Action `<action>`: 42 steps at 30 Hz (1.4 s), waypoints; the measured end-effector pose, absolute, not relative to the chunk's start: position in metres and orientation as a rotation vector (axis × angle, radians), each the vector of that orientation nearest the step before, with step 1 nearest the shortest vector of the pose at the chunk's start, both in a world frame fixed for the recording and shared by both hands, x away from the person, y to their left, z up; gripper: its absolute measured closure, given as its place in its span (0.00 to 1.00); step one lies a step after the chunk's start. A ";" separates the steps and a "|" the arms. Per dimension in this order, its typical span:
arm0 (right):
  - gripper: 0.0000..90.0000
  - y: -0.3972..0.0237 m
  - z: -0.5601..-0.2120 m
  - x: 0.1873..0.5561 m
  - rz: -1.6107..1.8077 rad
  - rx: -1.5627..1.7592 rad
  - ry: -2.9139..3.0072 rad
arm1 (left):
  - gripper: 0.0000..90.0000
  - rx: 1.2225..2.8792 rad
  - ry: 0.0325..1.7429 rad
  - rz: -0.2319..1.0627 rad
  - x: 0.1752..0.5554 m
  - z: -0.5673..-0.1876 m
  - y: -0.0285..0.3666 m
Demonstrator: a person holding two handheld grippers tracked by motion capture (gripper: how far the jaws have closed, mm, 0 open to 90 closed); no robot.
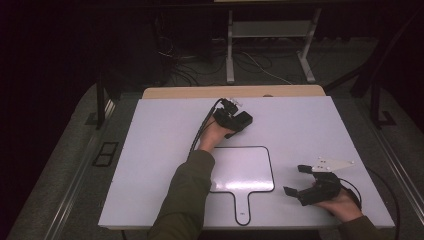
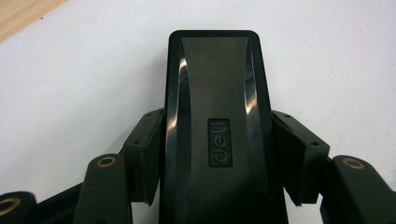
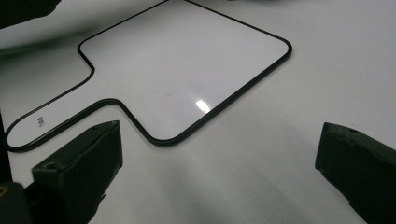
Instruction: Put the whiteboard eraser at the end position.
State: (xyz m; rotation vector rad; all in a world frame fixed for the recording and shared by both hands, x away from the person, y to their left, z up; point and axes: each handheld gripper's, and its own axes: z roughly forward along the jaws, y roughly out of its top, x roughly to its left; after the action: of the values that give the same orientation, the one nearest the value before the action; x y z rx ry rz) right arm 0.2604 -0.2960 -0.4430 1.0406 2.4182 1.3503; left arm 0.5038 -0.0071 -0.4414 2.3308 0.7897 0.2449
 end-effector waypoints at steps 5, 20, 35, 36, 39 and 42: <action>0.00 -0.296 -0.445 0.263 1.355 1.053 2.421 | 0.39 2.313 0.794 0.226 0.504 -0.442 -0.007; 0.00 -0.294 -0.448 0.265 1.354 1.065 2.416 | 0.14 2.265 0.785 0.238 0.500 -0.438 -0.004; 0.00 -0.294 -0.449 0.266 1.358 1.066 2.417 | 0.00 2.257 0.727 0.253 0.487 -0.426 0.008; 0.00 -0.294 -0.449 0.267 1.359 1.066 2.417 | 0.00 2.261 0.719 0.250 0.485 -0.427 0.010; 0.00 -0.295 -0.448 0.267 1.363 1.064 2.417 | 0.00 2.254 0.728 0.241 0.481 -0.429 0.013; 0.00 -0.295 -0.448 0.268 1.367 1.068 2.414 | 0.00 2.247 0.726 0.235 0.477 -0.429 0.017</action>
State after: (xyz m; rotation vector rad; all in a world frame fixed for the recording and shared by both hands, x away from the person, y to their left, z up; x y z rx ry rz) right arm 0.2676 -0.2951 -0.4482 1.0681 2.4145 1.3675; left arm 0.4769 0.0166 -0.4287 2.2466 0.7262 0.2351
